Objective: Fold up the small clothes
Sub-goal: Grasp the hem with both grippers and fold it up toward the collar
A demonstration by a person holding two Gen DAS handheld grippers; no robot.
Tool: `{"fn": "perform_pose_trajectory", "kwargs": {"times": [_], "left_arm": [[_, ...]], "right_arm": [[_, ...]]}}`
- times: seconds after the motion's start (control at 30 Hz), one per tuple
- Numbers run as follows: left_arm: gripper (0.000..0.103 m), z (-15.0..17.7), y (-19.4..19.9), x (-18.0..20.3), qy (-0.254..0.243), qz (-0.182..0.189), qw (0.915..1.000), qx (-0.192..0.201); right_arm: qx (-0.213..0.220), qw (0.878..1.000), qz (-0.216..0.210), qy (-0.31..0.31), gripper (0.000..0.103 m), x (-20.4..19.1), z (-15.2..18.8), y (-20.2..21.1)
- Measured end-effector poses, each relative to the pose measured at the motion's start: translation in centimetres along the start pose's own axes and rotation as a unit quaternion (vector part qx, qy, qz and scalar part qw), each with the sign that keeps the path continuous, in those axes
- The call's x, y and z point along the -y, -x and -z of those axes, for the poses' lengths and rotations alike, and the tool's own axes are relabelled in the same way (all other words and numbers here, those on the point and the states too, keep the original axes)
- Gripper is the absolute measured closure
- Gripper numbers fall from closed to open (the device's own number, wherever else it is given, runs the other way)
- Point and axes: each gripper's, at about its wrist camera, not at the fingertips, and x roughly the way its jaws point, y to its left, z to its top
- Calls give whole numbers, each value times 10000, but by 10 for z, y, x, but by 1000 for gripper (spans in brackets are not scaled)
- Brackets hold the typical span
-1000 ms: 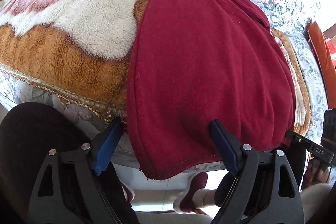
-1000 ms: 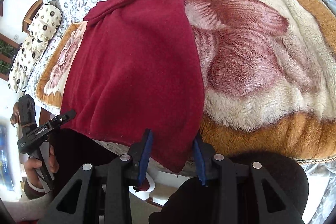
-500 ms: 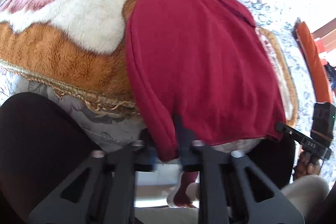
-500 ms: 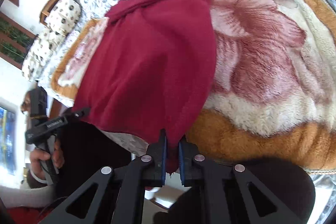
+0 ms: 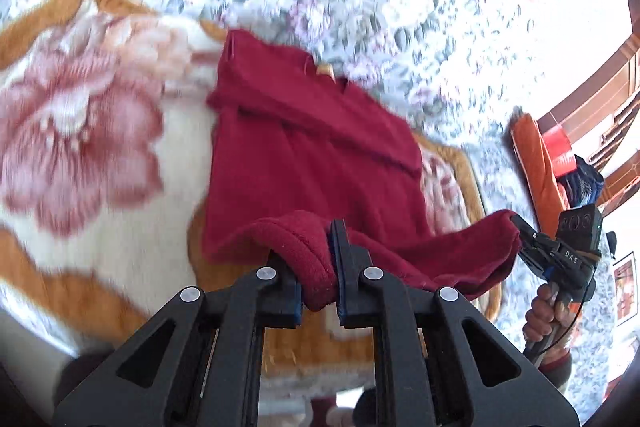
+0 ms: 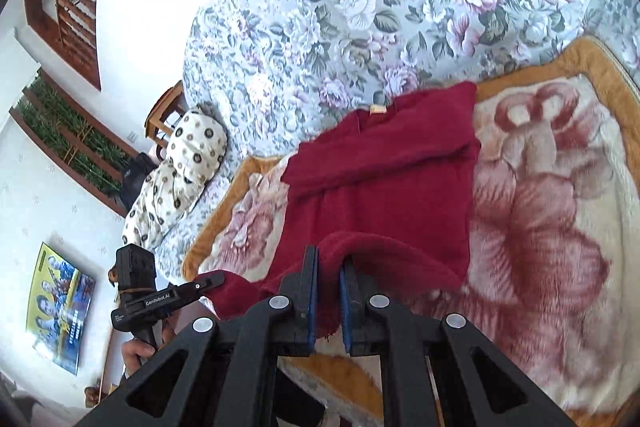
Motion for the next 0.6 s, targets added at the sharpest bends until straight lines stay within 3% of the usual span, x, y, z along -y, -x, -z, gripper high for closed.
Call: {"fn": "perform_pose_trajectory", "kwargs": {"times": [0.2,0.37,0.6], "left_arm": [[92,-86,-36,0,36,-88,9997,203],[93,-156,-90,-7,174,-295,9992,194],[93,-211,-176,-37,462,-770,9959,95]], "right_arm": [[276,9991,296,-126,95,24,-74,-42],[342,9964,768,-85,95,54,-130,-98],[314,9920,1187,-277,95,106,-183,-176]]}}
